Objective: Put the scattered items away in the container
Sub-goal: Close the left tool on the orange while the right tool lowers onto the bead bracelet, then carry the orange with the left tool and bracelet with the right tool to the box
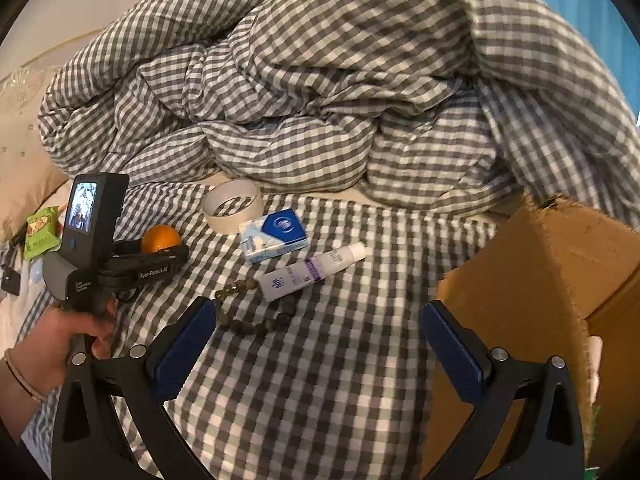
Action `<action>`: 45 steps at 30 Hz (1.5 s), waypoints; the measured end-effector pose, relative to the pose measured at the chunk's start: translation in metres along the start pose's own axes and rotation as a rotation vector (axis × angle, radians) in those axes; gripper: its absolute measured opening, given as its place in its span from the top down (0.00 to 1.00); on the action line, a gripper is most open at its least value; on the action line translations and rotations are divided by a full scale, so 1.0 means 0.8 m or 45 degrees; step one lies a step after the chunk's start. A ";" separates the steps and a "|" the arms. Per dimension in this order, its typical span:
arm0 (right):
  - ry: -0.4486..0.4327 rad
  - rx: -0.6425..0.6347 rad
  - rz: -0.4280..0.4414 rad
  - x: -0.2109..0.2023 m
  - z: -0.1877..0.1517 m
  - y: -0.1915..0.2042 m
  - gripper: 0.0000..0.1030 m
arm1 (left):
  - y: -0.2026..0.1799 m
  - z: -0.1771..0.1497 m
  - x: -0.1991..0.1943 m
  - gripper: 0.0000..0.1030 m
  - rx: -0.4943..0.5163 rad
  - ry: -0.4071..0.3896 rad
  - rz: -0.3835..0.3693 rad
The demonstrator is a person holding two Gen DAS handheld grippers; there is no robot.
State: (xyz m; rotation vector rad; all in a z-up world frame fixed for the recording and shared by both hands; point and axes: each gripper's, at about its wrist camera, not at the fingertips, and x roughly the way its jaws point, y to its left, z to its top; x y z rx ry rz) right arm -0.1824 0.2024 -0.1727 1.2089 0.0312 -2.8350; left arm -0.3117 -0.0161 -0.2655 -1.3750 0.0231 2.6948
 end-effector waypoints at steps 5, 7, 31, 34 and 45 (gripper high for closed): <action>0.014 -0.049 0.076 0.024 -0.006 0.028 0.00 | 0.008 -0.007 -0.029 0.44 0.013 -0.060 0.039; 0.035 -0.056 0.073 0.040 -0.008 0.041 0.00 | 0.015 -0.011 -0.045 0.44 0.002 -0.080 0.050; 0.330 -0.164 0.138 0.153 -0.010 0.106 0.88 | 0.097 -0.046 -0.159 0.44 -0.170 -0.188 0.099; 0.321 -0.186 0.135 0.150 -0.013 0.110 0.89 | 0.089 -0.045 -0.163 0.44 -0.164 -0.192 0.084; 0.161 -0.105 0.267 0.090 0.000 0.100 0.89 | 0.075 -0.042 -0.187 0.44 -0.131 -0.229 0.088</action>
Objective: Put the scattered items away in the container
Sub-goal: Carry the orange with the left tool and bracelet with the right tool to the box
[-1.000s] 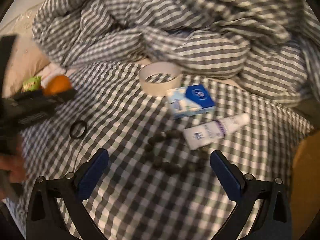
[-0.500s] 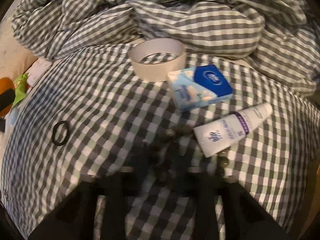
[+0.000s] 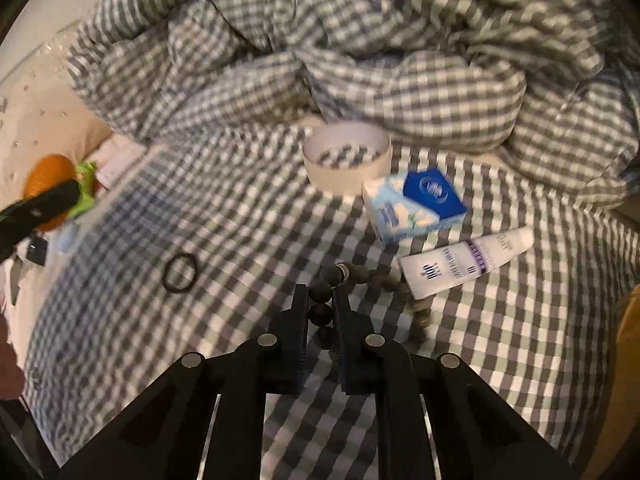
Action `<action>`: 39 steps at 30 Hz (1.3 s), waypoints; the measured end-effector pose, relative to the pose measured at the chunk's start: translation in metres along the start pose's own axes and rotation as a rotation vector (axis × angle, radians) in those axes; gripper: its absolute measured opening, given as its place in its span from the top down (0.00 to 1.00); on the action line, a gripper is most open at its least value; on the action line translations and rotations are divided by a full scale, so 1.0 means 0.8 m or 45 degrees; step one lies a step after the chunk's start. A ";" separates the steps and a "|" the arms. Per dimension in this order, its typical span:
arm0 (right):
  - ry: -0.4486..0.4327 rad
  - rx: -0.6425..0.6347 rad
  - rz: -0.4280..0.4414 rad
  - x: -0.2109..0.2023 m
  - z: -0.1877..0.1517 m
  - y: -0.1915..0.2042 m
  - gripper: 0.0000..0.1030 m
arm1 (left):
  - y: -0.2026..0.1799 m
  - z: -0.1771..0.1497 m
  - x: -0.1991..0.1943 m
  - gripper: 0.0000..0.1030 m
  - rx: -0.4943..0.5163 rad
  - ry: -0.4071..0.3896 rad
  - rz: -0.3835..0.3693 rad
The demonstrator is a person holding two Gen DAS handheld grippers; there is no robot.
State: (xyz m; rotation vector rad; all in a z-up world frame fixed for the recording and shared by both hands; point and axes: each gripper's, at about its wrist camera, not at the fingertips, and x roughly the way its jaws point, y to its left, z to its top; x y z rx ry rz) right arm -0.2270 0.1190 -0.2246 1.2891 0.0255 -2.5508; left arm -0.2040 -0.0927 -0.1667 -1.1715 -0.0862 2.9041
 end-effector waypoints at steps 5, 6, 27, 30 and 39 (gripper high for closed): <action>-0.086 -0.005 0.025 -0.044 0.009 0.007 0.89 | -0.010 0.006 -0.020 0.44 0.017 -0.033 -0.002; -0.097 -0.005 0.031 -0.052 0.010 0.007 0.89 | -0.013 0.008 -0.025 0.44 0.019 -0.041 -0.006; -0.473 0.000 -0.027 -0.300 -0.009 -0.013 0.90 | -0.129 0.046 -0.179 0.44 0.150 -0.250 -0.163; -0.509 0.020 -0.073 -0.332 -0.017 -0.031 0.90 | -0.158 0.047 -0.199 0.44 0.171 -0.284 -0.192; -0.581 0.107 -0.235 -0.416 -0.055 -0.104 0.89 | -0.257 0.041 -0.236 0.44 0.234 -0.310 -0.332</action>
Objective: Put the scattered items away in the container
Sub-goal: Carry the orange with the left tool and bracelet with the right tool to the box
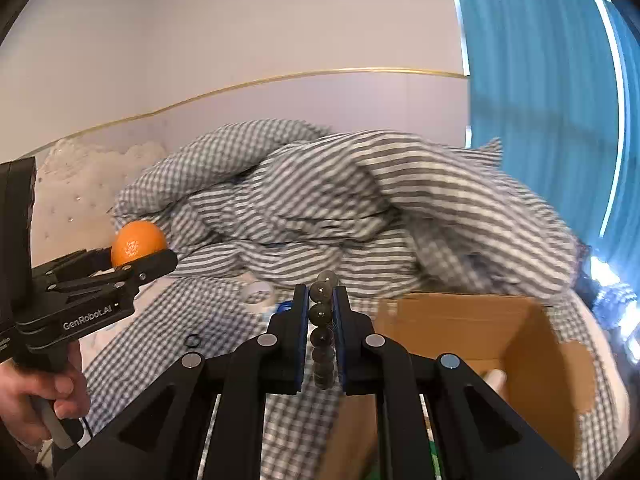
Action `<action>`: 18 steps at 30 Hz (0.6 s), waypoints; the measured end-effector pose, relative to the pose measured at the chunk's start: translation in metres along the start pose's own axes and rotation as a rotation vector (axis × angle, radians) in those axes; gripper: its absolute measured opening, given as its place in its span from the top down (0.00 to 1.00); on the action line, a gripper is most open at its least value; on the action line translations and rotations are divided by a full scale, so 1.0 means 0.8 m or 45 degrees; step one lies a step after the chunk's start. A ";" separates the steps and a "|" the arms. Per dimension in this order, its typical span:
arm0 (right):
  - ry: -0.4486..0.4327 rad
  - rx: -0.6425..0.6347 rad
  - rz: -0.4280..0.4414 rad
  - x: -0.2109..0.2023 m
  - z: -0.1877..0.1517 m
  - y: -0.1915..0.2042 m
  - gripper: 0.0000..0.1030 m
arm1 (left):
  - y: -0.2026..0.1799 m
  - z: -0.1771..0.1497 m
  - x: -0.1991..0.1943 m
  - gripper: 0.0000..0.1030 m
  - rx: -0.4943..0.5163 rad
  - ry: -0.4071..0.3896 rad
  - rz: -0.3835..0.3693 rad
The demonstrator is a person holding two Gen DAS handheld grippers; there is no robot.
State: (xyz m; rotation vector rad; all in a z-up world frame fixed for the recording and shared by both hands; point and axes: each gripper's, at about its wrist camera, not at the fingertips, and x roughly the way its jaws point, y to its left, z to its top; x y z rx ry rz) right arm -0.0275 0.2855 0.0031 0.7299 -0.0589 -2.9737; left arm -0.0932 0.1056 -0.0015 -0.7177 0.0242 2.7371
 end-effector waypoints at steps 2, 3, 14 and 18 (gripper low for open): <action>-0.005 0.016 -0.035 -0.013 -0.001 -0.021 0.89 | -0.023 0.001 0.000 0.44 0.012 -0.001 -0.034; -0.005 0.025 -0.053 -0.019 -0.002 -0.031 0.89 | -0.034 0.001 0.000 0.44 0.018 -0.001 -0.051; 0.046 0.102 -0.230 -0.049 -0.033 -0.134 0.89 | -0.142 -0.007 0.015 0.44 0.089 0.022 -0.189; 0.087 0.141 -0.256 -0.047 -0.051 -0.165 0.89 | -0.167 -0.009 0.022 0.44 0.116 0.031 -0.211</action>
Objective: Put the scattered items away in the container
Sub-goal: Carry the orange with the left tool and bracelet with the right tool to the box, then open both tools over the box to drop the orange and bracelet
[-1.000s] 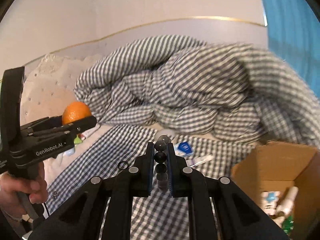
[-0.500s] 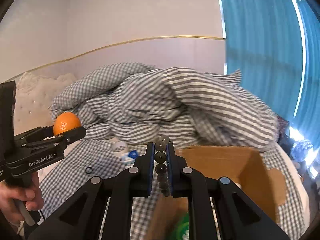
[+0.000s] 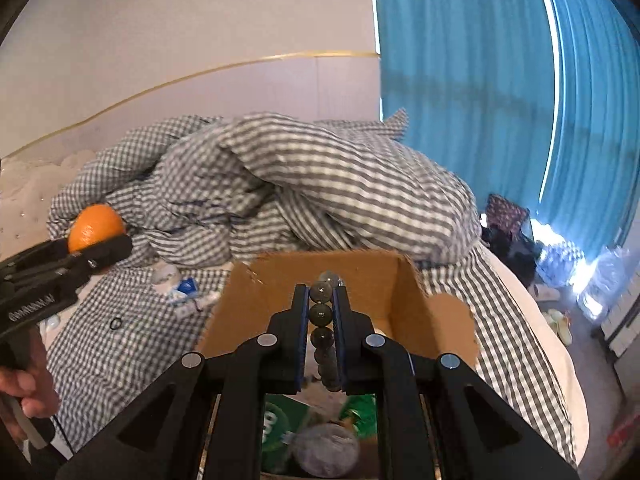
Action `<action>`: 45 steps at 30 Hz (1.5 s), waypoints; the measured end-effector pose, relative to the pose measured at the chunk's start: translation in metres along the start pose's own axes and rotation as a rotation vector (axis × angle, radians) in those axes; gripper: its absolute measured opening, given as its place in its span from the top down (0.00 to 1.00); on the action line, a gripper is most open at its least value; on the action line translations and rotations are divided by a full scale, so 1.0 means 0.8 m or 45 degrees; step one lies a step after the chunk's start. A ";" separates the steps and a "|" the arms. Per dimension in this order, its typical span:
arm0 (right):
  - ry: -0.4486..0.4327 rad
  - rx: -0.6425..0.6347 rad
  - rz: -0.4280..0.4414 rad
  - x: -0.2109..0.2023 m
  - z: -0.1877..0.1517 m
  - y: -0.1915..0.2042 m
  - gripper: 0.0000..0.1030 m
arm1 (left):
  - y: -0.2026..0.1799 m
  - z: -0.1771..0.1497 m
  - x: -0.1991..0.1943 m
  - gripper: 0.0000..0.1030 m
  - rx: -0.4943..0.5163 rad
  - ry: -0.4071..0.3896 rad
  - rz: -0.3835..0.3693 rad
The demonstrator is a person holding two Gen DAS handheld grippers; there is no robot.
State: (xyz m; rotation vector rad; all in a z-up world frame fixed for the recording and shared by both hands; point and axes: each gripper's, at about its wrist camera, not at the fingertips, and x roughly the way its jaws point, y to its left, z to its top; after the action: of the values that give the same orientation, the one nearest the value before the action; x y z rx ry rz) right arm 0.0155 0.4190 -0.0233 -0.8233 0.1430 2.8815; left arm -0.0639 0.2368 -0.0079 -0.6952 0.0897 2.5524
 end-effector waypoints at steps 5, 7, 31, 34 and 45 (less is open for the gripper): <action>0.042 0.012 -0.002 0.016 -0.012 -0.016 0.89 | -0.017 0.000 0.016 0.44 0.017 0.022 -0.008; 0.044 0.008 -0.015 0.019 -0.016 -0.020 0.89 | -0.023 0.000 0.025 0.44 0.022 0.031 -0.013; -0.062 0.115 -0.180 -0.020 -0.011 -0.072 0.07 | -0.093 -0.018 0.101 0.42 0.128 0.153 -0.074; -0.067 0.129 -0.188 -0.021 -0.009 -0.074 0.05 | -0.094 -0.017 0.101 0.11 0.130 0.130 -0.041; -0.081 0.140 -0.172 -0.024 -0.006 -0.061 0.04 | -0.087 0.001 0.072 0.00 0.161 0.048 -0.036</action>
State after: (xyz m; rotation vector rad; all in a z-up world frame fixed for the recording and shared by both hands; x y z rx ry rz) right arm 0.0416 0.4644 -0.0195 -0.6932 0.2271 2.7421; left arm -0.0745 0.3239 -0.0309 -0.6909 0.2496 2.4821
